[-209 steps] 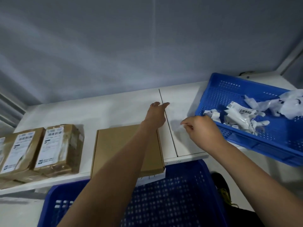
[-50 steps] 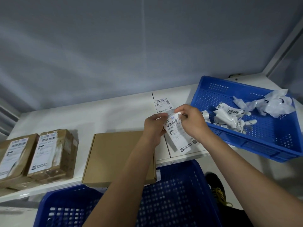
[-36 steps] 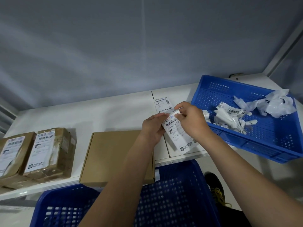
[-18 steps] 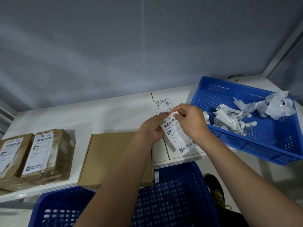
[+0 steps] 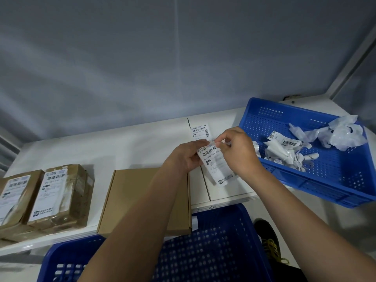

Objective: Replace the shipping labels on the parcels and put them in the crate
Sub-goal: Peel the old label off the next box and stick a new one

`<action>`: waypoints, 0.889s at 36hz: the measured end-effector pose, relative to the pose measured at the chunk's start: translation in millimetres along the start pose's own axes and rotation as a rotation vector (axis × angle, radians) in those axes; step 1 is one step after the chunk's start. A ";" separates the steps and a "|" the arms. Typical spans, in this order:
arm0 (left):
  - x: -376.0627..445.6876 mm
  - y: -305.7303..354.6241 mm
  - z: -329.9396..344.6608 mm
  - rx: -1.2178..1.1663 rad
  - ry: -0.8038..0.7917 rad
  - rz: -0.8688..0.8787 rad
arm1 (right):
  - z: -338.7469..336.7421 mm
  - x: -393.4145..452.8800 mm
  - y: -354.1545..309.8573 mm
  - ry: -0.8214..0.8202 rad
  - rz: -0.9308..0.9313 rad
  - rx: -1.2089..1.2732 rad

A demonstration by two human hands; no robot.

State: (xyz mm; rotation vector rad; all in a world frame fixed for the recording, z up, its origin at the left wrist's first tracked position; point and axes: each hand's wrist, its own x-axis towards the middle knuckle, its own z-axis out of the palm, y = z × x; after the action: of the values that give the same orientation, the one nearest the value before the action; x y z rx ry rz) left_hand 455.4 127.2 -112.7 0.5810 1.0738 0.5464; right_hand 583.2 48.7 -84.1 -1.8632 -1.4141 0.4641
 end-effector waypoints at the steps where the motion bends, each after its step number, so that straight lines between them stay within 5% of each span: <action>1: 0.0 1.8 1.3 0.013 0.004 -0.005 | -1.9 -0.5 -2.3 0.007 -0.015 -0.004; 18: -11.7 -0.2 -3.6 0.136 -0.103 0.145 | -30.2 1.9 3.9 0.083 0.059 0.092; 32: -28.5 -10.1 -17.9 -0.009 -0.136 0.148 | -33.7 -0.6 -0.3 0.041 0.053 0.085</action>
State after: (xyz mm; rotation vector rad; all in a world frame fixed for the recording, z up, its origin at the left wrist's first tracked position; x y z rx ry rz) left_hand 429.6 103.9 -107.6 0.6838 0.9038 0.6312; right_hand 605.4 36.8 -61.7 -1.8348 -1.3011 0.5014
